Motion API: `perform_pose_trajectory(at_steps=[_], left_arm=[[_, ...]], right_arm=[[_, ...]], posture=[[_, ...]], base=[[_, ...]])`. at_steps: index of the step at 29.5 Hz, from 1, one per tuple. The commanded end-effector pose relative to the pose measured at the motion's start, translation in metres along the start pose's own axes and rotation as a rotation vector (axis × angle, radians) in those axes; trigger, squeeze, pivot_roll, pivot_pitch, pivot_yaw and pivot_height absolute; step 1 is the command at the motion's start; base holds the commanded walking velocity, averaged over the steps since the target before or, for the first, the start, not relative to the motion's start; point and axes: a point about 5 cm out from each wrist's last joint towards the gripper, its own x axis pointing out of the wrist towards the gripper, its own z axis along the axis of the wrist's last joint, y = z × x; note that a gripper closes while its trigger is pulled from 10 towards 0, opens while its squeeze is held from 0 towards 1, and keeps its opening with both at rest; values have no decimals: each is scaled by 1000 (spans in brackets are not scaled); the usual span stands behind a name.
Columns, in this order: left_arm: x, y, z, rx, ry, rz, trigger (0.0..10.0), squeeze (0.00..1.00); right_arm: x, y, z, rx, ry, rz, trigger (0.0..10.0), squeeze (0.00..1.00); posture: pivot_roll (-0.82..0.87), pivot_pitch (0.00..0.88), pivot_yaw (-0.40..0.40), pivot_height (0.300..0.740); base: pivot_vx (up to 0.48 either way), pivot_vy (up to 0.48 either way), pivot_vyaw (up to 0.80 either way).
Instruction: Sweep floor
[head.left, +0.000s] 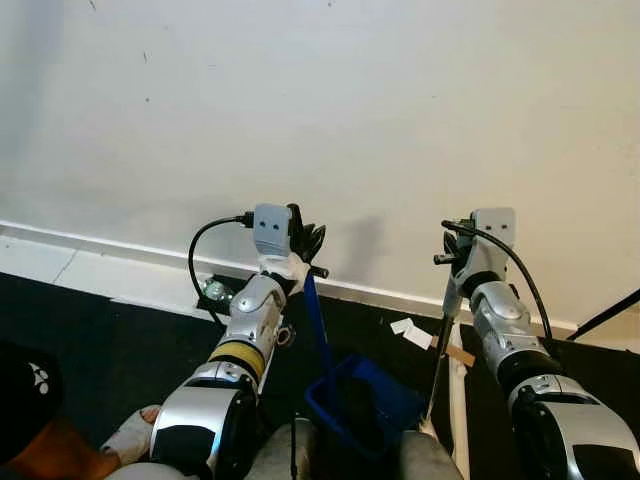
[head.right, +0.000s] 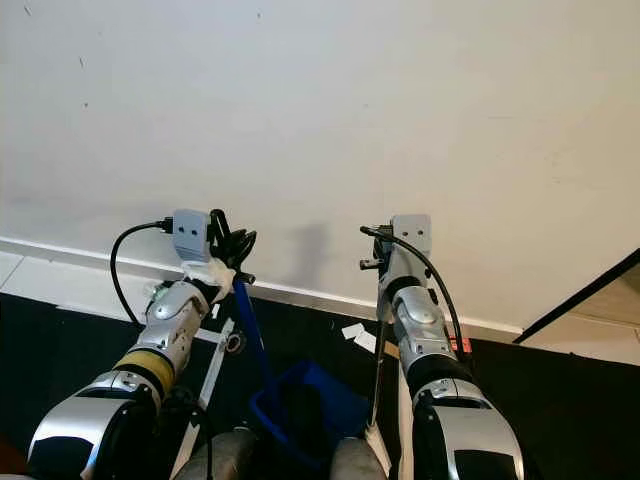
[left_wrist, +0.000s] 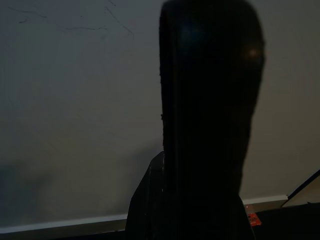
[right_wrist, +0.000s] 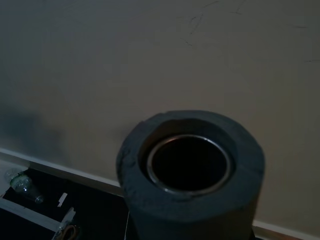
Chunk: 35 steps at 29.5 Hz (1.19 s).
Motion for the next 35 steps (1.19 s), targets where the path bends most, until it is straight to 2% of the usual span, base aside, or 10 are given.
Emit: perform_pose_trajectory(at_steps=[1,9,22,35], left_arm=[[3,-6,2,-18,-17,-30,10000,0],[3,-11,2,-15,-25,-75,10000,0],[3,-14,0,-32,-25,-75,10000,0],[2,-13,-1,-41,-25,-65,10000,0]], right_arm=[[-3,-1,-7,8,30,-7,10000,0],[-2,-2,-5,5,31,-12,10000,0],[-3,-4,-4,27,21,7,10000,0],[-4,-6,-6,43,37,30,10000,0]], posture=[[51,0,-12,740],[49,0,-12,740],[42,0,-11,740],[44,0,-17,740]], base=[[0,0,0],[0,0,0],[0,0,0],[0,0,714]])
